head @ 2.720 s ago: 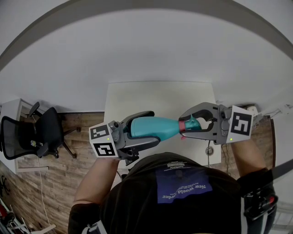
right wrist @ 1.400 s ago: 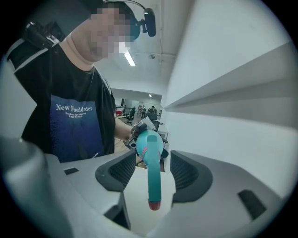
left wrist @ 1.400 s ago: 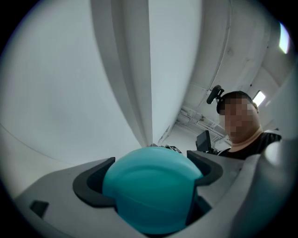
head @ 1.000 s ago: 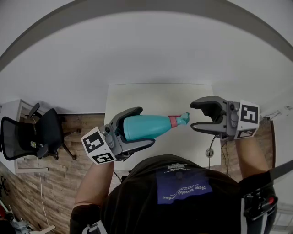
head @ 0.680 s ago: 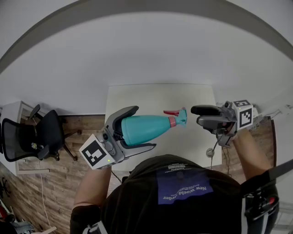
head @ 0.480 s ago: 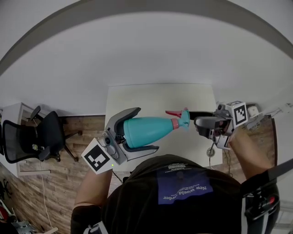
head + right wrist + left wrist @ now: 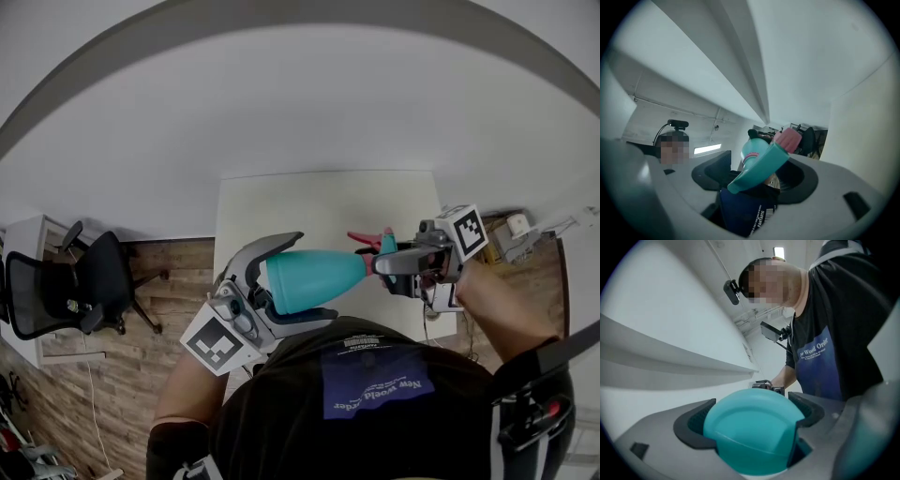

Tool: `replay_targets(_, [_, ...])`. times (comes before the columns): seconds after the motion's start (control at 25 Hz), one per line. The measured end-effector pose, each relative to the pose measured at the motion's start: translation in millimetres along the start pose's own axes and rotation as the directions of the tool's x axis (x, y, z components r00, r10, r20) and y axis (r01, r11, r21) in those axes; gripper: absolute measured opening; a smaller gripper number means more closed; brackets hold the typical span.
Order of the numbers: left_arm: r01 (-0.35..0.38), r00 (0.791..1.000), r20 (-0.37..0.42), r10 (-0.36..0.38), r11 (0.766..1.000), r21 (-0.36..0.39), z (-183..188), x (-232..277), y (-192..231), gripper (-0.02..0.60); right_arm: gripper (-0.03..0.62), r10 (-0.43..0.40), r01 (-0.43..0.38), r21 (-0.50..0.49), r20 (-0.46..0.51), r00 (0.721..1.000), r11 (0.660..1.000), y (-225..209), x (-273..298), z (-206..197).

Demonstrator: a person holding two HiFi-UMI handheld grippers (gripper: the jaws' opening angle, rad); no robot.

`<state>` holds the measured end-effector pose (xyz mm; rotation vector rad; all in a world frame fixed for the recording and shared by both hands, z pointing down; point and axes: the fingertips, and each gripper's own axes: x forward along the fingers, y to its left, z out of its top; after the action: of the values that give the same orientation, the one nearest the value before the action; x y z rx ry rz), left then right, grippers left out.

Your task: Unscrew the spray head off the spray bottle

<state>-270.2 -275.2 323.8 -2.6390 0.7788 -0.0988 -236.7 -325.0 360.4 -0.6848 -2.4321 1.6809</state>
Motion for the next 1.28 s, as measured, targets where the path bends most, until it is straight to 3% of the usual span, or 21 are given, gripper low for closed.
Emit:
replay_targets(0.08, [0.008, 1.000, -0.011, -0.008, 1.000, 0.019, 0.2, -0.9, -3.5, 0.492, 0.285, -0.014, 0.014, -0.004, -0.010, 1.000, 1.000, -1.8, 4.7, -3.3])
replay_targets(0.16, [0.012, 1.000, -0.020, -0.011, 1.000, 0.028, -0.8, -1.9, -6.7, 0.492, 0.183, -0.040, 0.040, -0.017, -0.001, 0.999, 0.999, -6.0, 3.4, -5.0])
replay_targets(0.28, [0.014, 1.000, -0.020, -0.014, 1.000, 0.007, -2.9, -1.8, -5.2, 0.492, 0.150, -0.060, 0.060, -0.034, 0.004, 0.998, 0.998, -5.6, 2.0, -2.8])
replay_targets(0.48, [0.015, 1.000, -0.009, -0.015, 0.997, -0.079, -8.4, -3.1, 0.2, 0.492, 0.138, -0.088, 0.087, -0.131, 0.002, 0.996, 0.988, 2.6, 4.2, 2.5])
replay_targets(0.64, [0.003, 1.000, -0.004, -0.004, 0.973, -0.233, -18.2, -5.6, 3.3, 0.492, 0.137, -0.123, 0.117, -0.209, -0.014, 0.992, 0.971, 2.9, 4.9, 1.8])
replay_targets(0.8, [-0.001, 0.997, 0.067, 0.030, 0.917, -0.398, -17.0, -5.2, 12.0, 0.492, 0.137, -0.165, 0.145, -0.322, -0.038, 0.986, 0.936, 5.6, 7.1, 1.8])
replay_targets(0.92, [0.032, 0.993, 0.113, 0.028, 0.864, -0.502, -19.5, -7.0, 17.6, 0.492, 0.137, -0.206, 0.160, -0.440, -0.058, 0.977, 0.884, 9.4, 11.0, 1.6])
replay_targets(1.08, [0.074, 0.988, 0.150, 0.029, 0.766, -0.639, -27.9, -9.5, 23.3, 0.492, 0.138, -0.267, 0.166, -0.602, -0.081, 0.960, 0.781, 13.4, 16.0, 0.6])
replay_targets(1.28, [0.120, 0.983, 0.181, 0.035, 0.624, -0.773, -37.9, -9.8, 27.0, 0.492, 0.137, -0.344, 0.149, -0.772, -0.095, 0.934, 0.618, 18.4, 21.2, -1.8])
